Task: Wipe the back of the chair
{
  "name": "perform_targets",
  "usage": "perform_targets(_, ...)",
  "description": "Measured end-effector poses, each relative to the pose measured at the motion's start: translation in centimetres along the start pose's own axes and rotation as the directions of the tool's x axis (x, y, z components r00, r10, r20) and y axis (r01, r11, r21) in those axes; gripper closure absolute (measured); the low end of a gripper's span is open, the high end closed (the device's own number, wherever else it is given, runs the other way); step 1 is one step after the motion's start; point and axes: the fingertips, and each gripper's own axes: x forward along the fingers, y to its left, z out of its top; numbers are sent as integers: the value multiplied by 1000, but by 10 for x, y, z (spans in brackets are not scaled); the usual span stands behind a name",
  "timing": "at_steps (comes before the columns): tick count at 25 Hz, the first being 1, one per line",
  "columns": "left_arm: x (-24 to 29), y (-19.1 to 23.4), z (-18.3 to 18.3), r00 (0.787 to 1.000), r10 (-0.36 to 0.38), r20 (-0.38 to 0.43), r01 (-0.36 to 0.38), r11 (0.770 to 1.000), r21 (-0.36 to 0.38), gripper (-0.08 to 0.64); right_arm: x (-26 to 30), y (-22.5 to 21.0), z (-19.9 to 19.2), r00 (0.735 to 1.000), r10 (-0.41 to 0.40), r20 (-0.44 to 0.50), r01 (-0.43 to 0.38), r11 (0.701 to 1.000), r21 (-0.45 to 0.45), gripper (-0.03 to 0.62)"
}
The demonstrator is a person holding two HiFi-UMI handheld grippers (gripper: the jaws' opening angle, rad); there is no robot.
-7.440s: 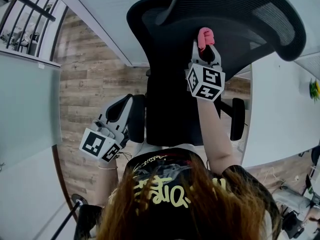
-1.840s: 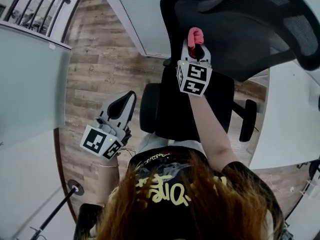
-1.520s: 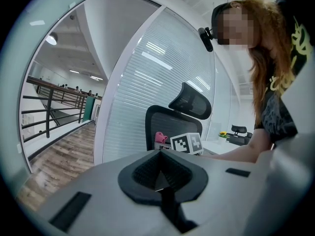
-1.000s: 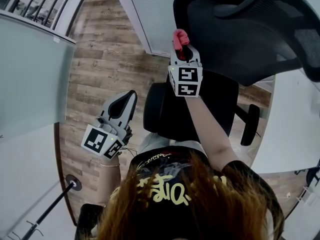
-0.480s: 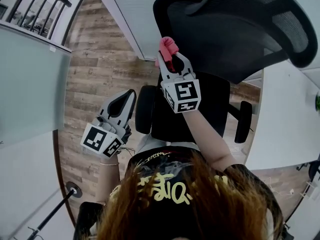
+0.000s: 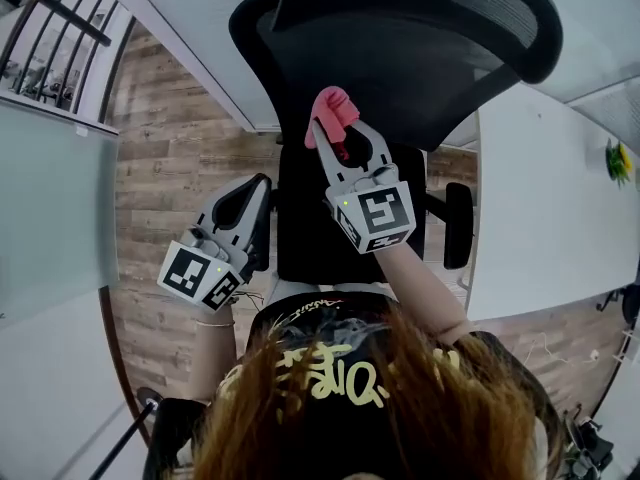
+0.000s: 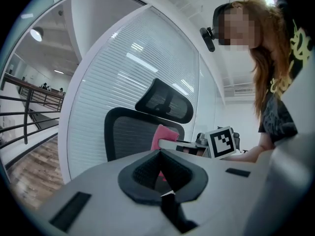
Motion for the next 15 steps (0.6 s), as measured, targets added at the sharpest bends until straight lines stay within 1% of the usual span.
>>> perform_targets(7,35,-43,0,999,-49,12,49,999,11,567,-66,-47,13,999,-52,-3,52,998,-30,525)
perform_targets(10,46,-58,-2,998,-59,14,59,998,16,568,-89,-64,15,998,-69,6,69,997,-34,525)
perform_targets(15,60,-78,-3,998,-59,15,58,998,21,568,-114,-83,12,998,-64,1,64,997,-43,526)
